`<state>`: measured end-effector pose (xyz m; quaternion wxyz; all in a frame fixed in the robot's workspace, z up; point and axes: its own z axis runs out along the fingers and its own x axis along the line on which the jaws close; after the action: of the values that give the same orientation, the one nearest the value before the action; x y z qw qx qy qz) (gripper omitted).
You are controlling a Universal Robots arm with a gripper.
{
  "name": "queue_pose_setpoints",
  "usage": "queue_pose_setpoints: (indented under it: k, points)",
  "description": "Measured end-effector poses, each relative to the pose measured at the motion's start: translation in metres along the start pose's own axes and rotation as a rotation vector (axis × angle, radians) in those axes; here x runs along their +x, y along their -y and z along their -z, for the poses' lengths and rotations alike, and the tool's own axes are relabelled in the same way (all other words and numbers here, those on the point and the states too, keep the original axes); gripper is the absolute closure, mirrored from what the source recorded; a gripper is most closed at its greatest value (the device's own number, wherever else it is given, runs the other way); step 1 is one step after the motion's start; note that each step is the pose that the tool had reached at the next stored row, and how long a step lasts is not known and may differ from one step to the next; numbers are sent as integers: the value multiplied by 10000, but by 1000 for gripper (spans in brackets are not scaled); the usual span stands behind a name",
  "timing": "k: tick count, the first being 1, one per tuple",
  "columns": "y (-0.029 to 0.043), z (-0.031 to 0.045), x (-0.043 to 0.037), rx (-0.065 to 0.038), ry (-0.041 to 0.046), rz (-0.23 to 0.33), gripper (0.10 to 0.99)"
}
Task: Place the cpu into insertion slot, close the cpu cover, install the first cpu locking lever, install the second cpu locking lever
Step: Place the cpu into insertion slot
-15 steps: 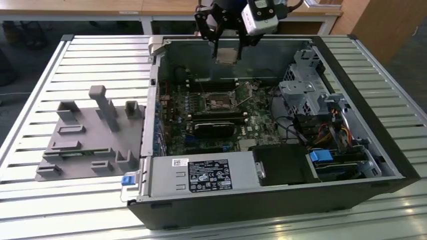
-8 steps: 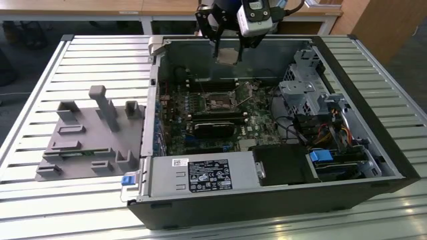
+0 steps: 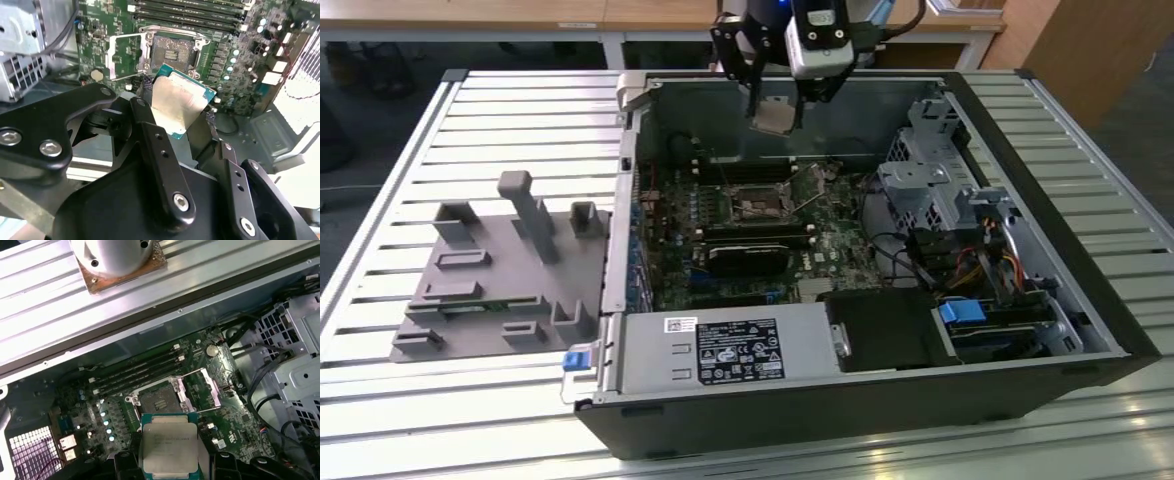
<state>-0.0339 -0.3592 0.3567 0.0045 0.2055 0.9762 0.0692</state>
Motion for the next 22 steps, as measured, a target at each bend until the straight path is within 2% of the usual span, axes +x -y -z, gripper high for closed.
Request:
queue_pose_setpoints:
  k: [17,22]
  points:
    - [19,-162,-2,11,322,-2759,561]
    - [21,-195,-1,25,389,-3458,561]
